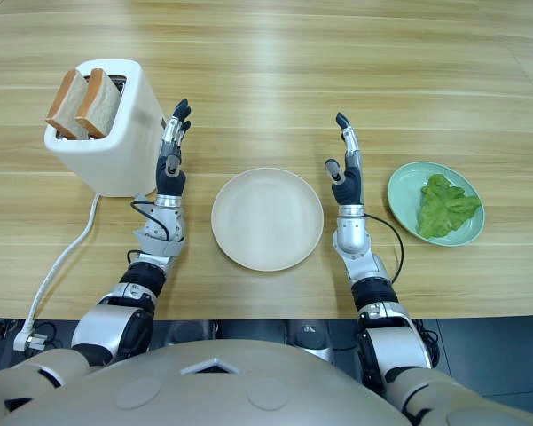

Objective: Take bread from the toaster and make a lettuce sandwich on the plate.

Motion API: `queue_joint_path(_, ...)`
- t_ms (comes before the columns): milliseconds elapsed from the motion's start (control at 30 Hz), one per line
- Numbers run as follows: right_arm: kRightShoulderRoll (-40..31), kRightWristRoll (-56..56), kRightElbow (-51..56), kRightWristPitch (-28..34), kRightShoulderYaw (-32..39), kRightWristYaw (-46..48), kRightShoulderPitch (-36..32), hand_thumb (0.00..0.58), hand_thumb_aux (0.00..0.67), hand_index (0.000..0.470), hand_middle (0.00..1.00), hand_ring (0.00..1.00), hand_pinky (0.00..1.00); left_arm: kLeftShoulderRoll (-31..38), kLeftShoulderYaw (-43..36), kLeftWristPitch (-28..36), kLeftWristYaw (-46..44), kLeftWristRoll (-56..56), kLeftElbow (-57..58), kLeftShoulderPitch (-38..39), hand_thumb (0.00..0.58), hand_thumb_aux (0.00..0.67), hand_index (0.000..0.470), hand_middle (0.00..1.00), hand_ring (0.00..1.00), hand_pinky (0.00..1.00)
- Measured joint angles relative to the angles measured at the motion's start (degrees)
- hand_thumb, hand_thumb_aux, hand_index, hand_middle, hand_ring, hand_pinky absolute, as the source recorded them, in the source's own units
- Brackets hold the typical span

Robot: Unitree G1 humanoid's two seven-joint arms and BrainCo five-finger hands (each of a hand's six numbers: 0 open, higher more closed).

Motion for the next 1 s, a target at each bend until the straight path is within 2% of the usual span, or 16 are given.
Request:
queue_joint_path(300,0.0,-3.7,0.1,-0.5,0.2,-2.6,0.2,0.000,0.000,0.000,0.00,0.00,0.00,0.2,0.1,-0.1,0.3,0.3,-0.8,0.4,0.000,0.000,0.000,0.00,0.00,0.00)
queue_joint_path(400,0.0,-5.4,-0.3,-0.5,0.4,-3.2,0.4,0.000,0.000,0.000,0.00,0.00,0.00,1.3,1.0,-0.2,2.6,3.6,-9.3,2.9,0.000,0.000,0.000,0.00,0.00,0.00)
queue_joint_path(467,-0.3,-7.1,-0.6,-0.3,0.9,-4.1,0.7,0.000,0.000,0.000,0.00,0.00,0.00,2.8,4.0,2.0,5.3,9.7,-21.8,6.6,0.000,0.000,0.000,0.00,0.00,0.00)
queue_joint_path(567,-0.8,-8.7,-0.6,-0.1,1.3,-4.4,0.9,0.000,0.000,0.000,0.00,0.00,0.00,7.9,12.6,9.8,10.5,20.0,-38.8,10.2,0.000,0.000,0.000,0.00,0.00,0.00)
queue_joint_path(633,-0.8,-9.3,-0.6,-0.2,1.5,-4.7,0.9,0.000,0.000,0.000,0.00,0.00,0.00,13.5,18.5,16.0,14.4,24.9,-43.0,11.0,0.000,0.000,0.000,0.00,0.00,0.00)
queue_joint_path(767,-0.9,-9.8,-0.6,-0.2,1.7,-4.8,1.0,0.000,0.000,0.000,0.00,0.00,0.00,23.0,24.5,26.9,19.7,30.6,-39.5,11.6,0.000,0.000,0.000,0.00,0.00,0.00)
queue_joint_path(867,-0.9,-10.2,-0.6,-0.2,2.2,-4.8,1.0,0.000,0.000,0.000,0.00,0.00,0.00,27.5,24.4,33.0,22.0,32.4,-32.8,11.6,0.000,0.000,0.000,0.00,0.00,0.00)
queue_joint_path(1000,-0.9,-10.7,-0.6,-0.2,2.6,-5.1,1.0,0.000,0.000,0.000,0.00,0.00,0.00,29.6,21.3,37.1,23.3,32.5,-24.4,10.3,0.000,0.000,0.000,0.00,0.00,0.00)
